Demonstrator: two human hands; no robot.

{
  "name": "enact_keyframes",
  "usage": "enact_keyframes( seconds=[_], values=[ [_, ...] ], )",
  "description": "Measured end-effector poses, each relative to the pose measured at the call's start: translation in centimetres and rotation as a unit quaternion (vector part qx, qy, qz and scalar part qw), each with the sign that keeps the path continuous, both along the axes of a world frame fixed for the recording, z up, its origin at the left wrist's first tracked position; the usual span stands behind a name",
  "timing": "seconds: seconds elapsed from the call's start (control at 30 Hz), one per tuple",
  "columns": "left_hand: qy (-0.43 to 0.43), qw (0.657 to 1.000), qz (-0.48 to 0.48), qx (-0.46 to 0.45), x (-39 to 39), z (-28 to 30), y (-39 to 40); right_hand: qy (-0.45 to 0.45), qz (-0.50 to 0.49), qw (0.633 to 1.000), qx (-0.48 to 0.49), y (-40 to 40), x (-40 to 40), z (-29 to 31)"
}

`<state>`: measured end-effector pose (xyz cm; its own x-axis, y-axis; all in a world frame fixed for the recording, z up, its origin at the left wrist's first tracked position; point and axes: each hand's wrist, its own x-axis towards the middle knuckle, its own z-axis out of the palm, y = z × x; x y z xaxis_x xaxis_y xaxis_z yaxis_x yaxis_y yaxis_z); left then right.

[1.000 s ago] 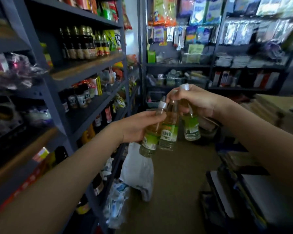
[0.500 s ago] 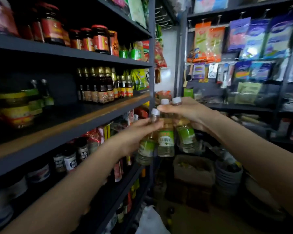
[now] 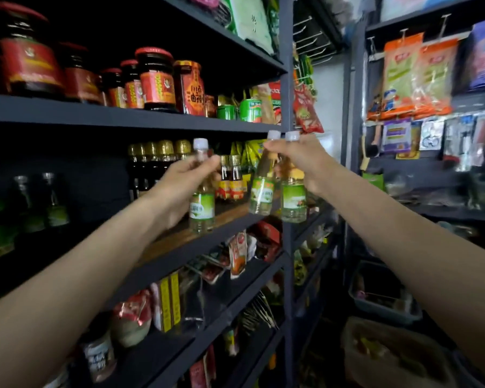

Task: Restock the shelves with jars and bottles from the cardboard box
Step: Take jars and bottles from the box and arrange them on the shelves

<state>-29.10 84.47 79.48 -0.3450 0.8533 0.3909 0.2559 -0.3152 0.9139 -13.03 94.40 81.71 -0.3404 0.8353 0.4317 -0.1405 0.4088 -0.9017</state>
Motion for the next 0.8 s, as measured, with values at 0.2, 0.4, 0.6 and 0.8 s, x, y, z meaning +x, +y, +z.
enact_keyframes(
  seconds=[0.2,0.4,0.6,0.8],
  values=[
    [-0.004,0.994,0.106,0.032,-1.8,0.4,7.8,0.031,-0.048,0.992,0.115,13.1,-3.2,-0.6],
    [-0.044,0.978,0.202,0.018,-2.1,-0.7,16.7,-0.024,0.045,0.987,0.152,24.3,-6.8,-1.1],
    [-0.018,0.956,0.293,-0.017,-3.8,-0.8,21.0,-0.060,0.106,0.984,0.133,30.5,-9.1,-1.3],
    [-0.024,0.948,0.316,-0.027,-4.2,-1.8,22.9,-0.050,0.120,0.985,0.113,32.0,-10.1,-2.3]
  ],
)
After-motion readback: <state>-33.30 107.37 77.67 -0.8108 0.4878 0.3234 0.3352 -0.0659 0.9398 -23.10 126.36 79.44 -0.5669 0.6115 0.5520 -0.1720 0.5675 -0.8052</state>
